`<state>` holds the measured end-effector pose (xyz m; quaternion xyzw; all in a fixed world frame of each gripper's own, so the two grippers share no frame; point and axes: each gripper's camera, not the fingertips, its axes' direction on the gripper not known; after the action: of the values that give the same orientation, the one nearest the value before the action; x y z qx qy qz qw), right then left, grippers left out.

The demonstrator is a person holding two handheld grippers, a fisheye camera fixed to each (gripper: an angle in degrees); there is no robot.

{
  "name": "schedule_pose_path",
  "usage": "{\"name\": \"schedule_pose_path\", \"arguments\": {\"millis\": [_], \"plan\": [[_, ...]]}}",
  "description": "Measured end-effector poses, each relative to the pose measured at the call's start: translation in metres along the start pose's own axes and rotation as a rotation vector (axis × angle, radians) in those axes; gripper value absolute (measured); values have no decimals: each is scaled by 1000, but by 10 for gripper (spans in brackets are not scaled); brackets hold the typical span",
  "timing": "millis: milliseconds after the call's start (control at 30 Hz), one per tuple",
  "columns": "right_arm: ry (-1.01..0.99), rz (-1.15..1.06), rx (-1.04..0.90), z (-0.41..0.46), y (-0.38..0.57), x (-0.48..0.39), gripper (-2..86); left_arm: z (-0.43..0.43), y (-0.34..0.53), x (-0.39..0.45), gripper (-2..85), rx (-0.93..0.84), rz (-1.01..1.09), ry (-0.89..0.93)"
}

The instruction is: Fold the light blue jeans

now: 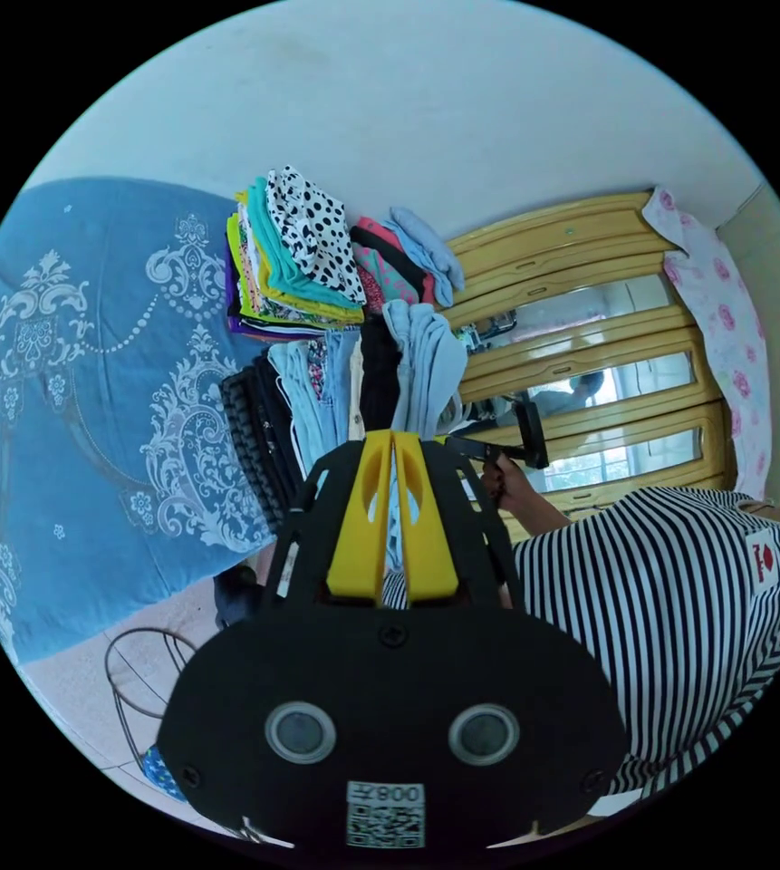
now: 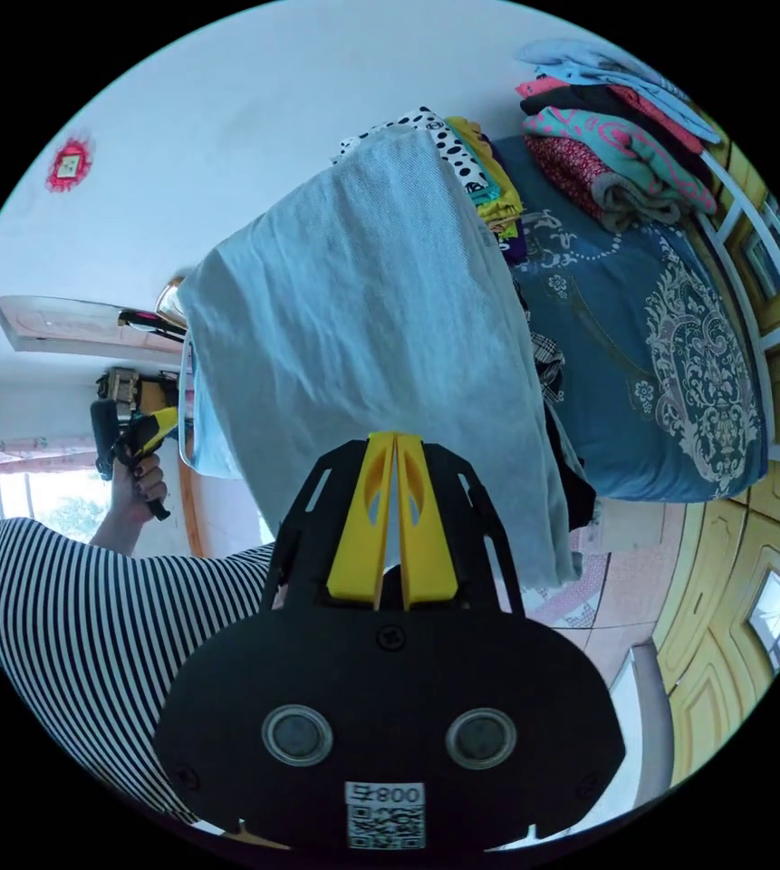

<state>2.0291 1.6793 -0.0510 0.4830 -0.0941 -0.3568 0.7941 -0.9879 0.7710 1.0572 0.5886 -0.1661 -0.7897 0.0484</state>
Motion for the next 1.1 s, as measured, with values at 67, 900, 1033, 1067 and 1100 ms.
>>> {"name": "schedule_pose_path", "arguments": {"millis": [67, 900, 1033, 1067, 1100], "plan": [[-37, 1, 39, 4, 11, -9, 1, -17, 12, 10, 1, -14, 9, -10], [71, -286, 308, 87, -130, -308, 3, -199, -43, -89, 2, -89, 50, 150], [59, -276, 287, 118, -197, -337, 11, -227, -40, -125, 2, -88, -25, 153], [71, -287, 286, 124, -215, -345, 13, -231, -39, -131, 2, -87, -40, 155], [84, -291, 287, 126, -224, -349, 15, -232, -38, -133, 2, -86, -47, 158]]}}
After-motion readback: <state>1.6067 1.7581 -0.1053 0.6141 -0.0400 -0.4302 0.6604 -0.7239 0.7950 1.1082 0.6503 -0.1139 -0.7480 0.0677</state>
